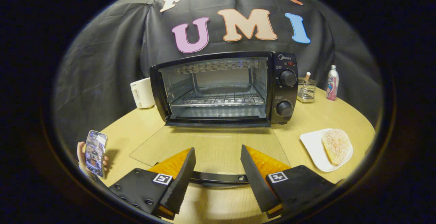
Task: Open the toaster oven, put the food inside, and close the toaster oven door.
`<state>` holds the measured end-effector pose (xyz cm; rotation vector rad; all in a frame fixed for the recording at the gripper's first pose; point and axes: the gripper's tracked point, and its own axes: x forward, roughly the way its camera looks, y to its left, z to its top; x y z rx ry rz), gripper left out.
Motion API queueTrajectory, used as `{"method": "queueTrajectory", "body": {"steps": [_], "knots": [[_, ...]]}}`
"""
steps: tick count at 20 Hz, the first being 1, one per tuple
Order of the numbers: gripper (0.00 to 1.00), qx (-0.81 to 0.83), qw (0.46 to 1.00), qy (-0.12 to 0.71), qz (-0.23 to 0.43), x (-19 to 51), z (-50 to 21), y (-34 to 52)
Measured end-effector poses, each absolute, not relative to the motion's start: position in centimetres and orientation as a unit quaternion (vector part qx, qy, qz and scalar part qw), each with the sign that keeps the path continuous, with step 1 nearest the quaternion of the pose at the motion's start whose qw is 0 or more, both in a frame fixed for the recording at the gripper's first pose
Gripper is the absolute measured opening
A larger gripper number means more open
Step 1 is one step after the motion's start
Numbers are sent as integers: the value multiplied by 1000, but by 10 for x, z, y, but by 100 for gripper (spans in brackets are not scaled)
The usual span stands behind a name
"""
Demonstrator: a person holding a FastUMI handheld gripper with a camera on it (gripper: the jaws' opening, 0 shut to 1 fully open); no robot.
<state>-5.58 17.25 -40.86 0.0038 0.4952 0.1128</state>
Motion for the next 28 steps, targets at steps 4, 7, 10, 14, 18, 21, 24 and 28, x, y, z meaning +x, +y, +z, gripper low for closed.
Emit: {"method": "queueTrajectory", "body": {"steps": [4,7,10,14,18,21,24,28], "knots": [[86,19,973,226,47,-56,-390,157],[86,18,979,202,6,-55,-372,119],[86,29,982,183,-33,-59,-359,77],[86,25,975,207,-83,-62,-363,10],[86,12,969,226,-99,-56,-362,-32],[86,16,962,244,-126,-51,-371,-61],[86,5,951,272,-144,-50,-388,-77],[87,-36,943,294,-150,-52,-401,-87]]}}
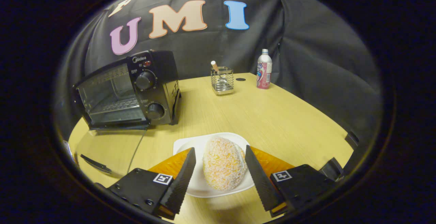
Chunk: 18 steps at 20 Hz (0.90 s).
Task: Open the toaster oven, put the food inside, and close the toaster oven door.
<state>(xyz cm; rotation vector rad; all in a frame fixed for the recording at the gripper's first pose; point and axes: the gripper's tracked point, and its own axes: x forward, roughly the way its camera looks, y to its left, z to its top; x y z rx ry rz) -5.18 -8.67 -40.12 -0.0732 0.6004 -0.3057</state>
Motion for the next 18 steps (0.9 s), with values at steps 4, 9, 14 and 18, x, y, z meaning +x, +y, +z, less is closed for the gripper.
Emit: {"method": "queueTrajectory", "body": {"steps": [4,9,14,18], "knots": [[89,-63,934,313,-160,-55,-411,-98],[86,-50,933,313,-171,-58,-414,-106],[75,-35,937,307,-161,-65,-411,-95],[65,-25,948,291,-125,-72,-394,-63]]}}
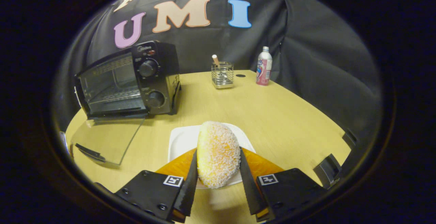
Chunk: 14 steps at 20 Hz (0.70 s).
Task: Open the toaster oven, put the food inside, and close the toaster oven door.
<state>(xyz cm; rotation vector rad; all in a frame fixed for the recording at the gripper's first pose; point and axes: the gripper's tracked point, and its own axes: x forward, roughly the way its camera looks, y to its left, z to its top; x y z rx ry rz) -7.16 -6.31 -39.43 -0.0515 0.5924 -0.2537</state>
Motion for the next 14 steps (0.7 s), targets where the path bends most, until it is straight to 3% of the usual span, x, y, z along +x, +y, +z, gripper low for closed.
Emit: {"method": "queueTrajectory", "body": {"steps": [14], "knots": [[65,-39,972,228,41,-35,-332,106]]}}
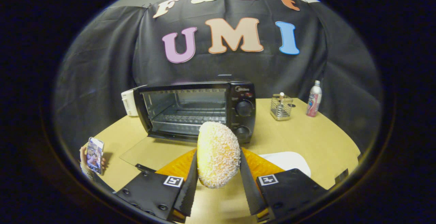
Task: Open the toaster oven, put the food inside, and close the toaster oven door.
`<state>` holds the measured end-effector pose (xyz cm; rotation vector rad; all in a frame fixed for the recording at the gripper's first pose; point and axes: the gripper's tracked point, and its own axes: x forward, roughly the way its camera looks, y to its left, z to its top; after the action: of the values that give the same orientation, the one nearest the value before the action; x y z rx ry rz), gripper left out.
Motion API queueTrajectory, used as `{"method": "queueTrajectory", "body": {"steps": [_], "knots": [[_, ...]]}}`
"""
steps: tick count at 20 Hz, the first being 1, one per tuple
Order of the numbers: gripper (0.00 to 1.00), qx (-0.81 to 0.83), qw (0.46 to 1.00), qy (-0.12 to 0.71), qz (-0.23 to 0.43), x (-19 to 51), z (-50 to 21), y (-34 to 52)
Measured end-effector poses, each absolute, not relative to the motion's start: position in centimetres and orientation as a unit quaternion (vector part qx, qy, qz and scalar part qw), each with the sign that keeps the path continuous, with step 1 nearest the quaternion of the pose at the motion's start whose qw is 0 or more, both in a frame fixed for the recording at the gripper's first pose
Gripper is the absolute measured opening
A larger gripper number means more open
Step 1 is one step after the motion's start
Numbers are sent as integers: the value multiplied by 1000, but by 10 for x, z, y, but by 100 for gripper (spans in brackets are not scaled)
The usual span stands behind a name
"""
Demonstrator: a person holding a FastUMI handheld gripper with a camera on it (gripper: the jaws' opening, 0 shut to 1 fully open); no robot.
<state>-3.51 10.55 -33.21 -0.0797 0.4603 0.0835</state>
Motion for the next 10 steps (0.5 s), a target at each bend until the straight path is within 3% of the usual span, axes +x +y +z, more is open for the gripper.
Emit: {"method": "queueTrajectory", "body": {"steps": [10], "knots": [[65,-72,966,248,25,63,-359,180]]}}
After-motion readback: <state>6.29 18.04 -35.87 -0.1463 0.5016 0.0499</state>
